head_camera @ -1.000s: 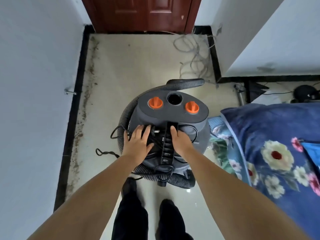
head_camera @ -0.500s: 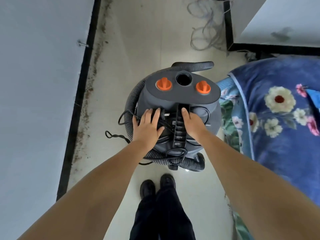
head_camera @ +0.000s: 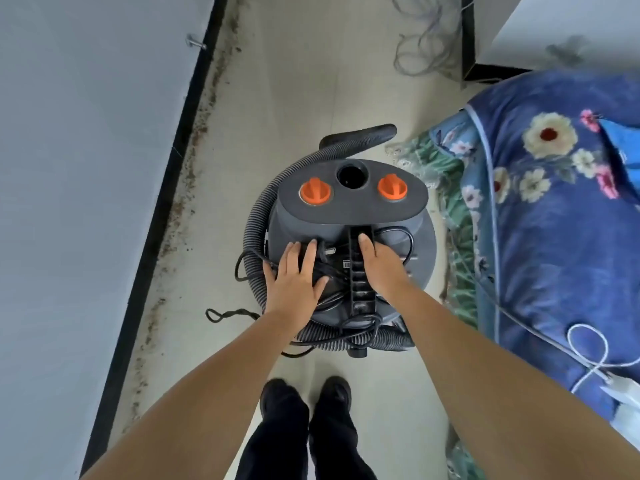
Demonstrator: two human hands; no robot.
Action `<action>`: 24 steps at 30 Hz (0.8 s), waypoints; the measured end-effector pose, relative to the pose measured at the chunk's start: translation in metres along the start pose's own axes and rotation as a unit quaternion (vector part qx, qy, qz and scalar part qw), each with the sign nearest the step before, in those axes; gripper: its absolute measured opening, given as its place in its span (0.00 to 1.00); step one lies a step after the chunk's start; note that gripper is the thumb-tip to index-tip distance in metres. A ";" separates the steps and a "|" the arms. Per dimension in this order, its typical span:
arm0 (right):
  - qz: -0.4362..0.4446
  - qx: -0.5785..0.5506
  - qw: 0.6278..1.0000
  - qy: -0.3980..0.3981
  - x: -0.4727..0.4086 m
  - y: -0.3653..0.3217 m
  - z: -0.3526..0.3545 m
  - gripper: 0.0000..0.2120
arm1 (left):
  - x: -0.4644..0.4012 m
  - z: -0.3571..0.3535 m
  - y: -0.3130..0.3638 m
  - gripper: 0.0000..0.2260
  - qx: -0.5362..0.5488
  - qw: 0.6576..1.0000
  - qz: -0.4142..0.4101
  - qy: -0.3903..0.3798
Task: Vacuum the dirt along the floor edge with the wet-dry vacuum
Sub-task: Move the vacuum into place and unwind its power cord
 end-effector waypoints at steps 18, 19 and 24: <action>-0.089 -0.043 0.994 0.054 0.205 0.126 -0.067 0.25 | 0.201 -0.098 0.004 0.31 -0.009 0.996 -0.091 -0.022; -0.090 -0.049 0.993 0.051 0.213 0.132 -0.069 0.26 | 0.209 -0.101 0.004 0.31 -0.016 0.995 -0.096 -0.024; -0.083 -0.044 0.995 0.032 0.249 0.146 -0.084 0.26 | 0.246 -0.111 0.000 0.34 -0.011 0.993 -0.096 -0.062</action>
Point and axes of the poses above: each hand's wrist, its own x-axis away from the middle knuckle, its own z-axis out of the back of the hand, y = z × x, the point moved 9 cm from there along -x, towards the middle knuckle, and after that the axes turned 9 degrees about x, right-handed, at the moved point
